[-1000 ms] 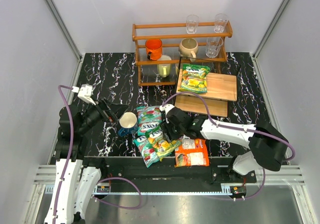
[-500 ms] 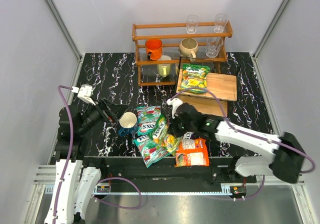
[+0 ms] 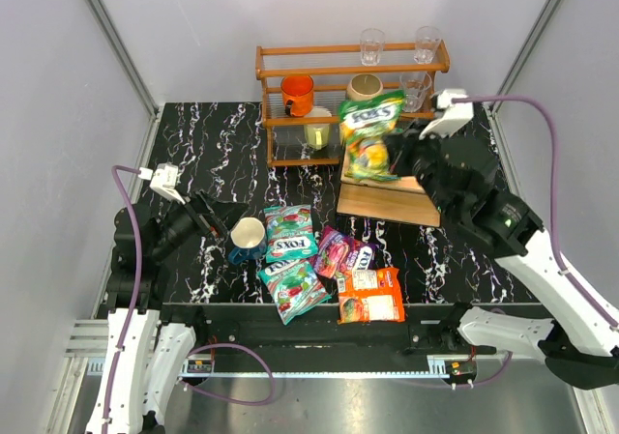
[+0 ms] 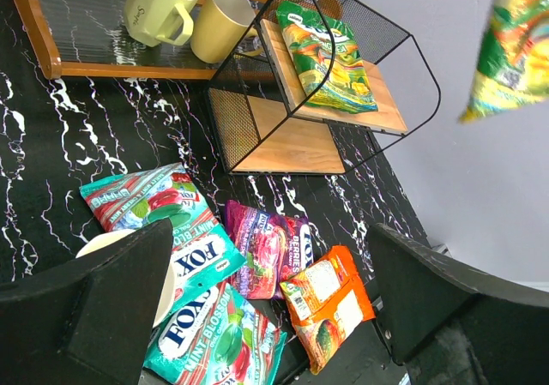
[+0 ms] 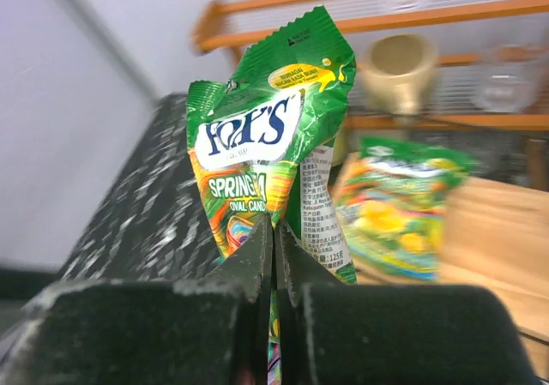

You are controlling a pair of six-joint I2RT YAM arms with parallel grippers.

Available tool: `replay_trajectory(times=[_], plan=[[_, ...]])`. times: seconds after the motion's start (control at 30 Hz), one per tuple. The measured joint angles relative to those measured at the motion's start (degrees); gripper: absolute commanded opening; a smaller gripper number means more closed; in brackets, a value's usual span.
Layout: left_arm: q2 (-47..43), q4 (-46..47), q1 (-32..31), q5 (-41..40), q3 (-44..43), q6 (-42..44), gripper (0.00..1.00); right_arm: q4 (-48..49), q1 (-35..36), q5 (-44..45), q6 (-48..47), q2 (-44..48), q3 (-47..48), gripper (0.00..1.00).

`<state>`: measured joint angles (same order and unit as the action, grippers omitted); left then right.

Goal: Place and organize the candy bags onto the shelf

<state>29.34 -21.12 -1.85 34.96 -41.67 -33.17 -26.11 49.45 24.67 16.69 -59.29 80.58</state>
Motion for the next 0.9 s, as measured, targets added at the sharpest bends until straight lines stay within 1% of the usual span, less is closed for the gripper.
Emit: replay_trajectory(times=[0.1, 0.2, 0.3, 0.5, 0.73, 0.9], plan=[[0.00, 0.00, 0.00, 0.00, 0.00, -0.15, 0.99, -2.75, -8.04, 3.61, 0.20, -1.49, 1.88, 0.00], [0.00, 0.00, 0.00, 0.00, 0.00, -0.17, 0.99, -5.73, -13.88, 4.70, 0.50, -2.47, 1.92, 0.00], [0.00, 0.00, 0.00, 0.00, 0.00, -0.20, 0.99, -7.89, -18.95, 3.67, 1.11, -3.17, 1.92, 0.00], [0.00, 0.00, 0.00, 0.00, 0.00, -0.20, 0.99, -8.85, -27.26, -1.81, 3.48, -4.04, 1.38, 0.00], [0.00, 0.00, 0.00, 0.02, 0.00, -0.17, 0.99, -8.00, -34.82, -8.98, 6.80, -6.21, -3.23, 0.00], [0.02, 0.00, 0.00, 0.04, 0.00, -0.13, 0.99, -6.95, -36.70, -12.63, 8.44, -8.17, -5.86, 0.00]])
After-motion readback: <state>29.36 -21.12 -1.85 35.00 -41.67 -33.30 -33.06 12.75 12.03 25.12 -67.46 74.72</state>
